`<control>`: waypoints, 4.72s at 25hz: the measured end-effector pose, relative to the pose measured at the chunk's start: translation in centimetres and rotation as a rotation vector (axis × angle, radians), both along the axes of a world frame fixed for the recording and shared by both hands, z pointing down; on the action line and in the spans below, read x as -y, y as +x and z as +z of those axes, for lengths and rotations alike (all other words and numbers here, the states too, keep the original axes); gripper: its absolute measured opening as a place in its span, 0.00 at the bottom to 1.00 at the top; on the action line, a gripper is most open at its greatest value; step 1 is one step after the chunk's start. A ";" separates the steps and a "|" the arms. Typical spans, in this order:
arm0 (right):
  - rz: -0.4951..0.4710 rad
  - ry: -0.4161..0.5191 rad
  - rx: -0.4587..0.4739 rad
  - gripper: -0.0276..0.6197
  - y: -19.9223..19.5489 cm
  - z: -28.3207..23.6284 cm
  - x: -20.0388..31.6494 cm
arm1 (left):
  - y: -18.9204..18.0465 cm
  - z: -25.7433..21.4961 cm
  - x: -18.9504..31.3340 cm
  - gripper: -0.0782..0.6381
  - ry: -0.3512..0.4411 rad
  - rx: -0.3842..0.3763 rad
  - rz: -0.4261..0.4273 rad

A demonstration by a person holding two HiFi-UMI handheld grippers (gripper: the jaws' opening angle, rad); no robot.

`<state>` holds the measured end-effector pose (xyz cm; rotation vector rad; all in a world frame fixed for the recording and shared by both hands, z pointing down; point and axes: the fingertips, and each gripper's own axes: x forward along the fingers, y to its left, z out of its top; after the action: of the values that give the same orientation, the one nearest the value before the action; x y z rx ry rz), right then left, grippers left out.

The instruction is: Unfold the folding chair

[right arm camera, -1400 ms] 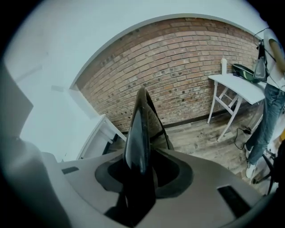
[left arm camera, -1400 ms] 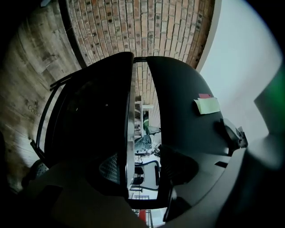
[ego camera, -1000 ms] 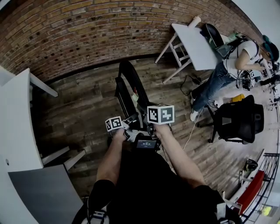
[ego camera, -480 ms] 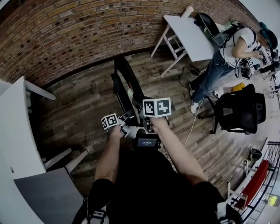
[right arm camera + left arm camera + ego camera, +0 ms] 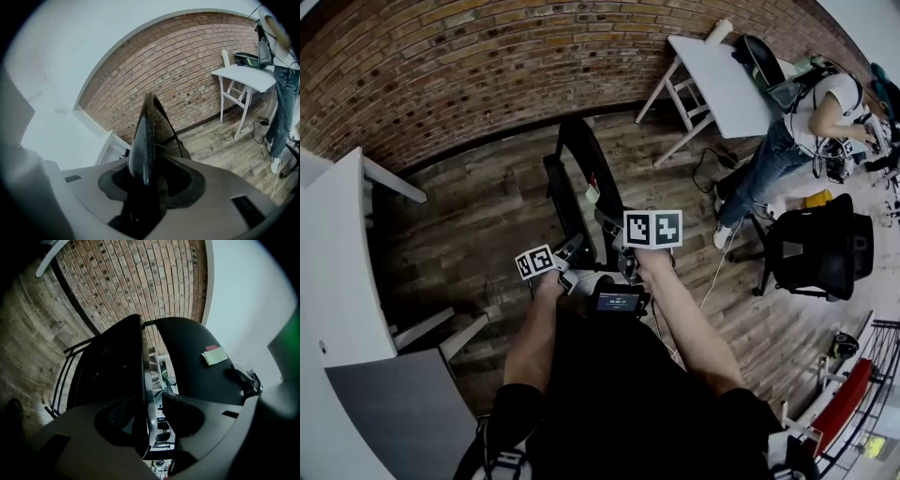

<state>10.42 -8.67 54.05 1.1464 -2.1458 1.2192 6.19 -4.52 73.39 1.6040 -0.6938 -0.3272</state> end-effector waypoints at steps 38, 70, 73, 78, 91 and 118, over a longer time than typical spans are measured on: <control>0.017 -0.039 0.118 0.30 4.4 0.7 1.3 | -1.0 1.2 -2.7 0.25 -0.060 0.017 -0.033; 0.034 0.003 0.146 0.18 14.9 7.3 4.3 | -11.5 10.8 -6.0 0.45 -0.182 0.395 -0.109; 0.034 0.015 0.129 0.16 16.5 8.6 4.8 | -12.2 11.8 -6.2 0.45 -0.187 0.397 -0.114; 0.033 0.008 0.158 0.15 17.2 10.1 5.1 | -13.9 13.5 -6.5 0.45 -0.192 0.396 -0.124; 0.026 0.014 0.262 0.14 19.2 13.8 6.1 | -17.6 17.9 -7.5 0.46 -0.190 0.379 -0.155; 0.021 -0.013 0.381 0.14 18.4 18.4 5.9 | -23.5 23.6 -9.2 0.56 -0.313 0.393 -0.195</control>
<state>28.84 -14.56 72.47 0.9953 -2.3946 1.5628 -17.26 4.68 96.95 1.3124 -1.1480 -0.0355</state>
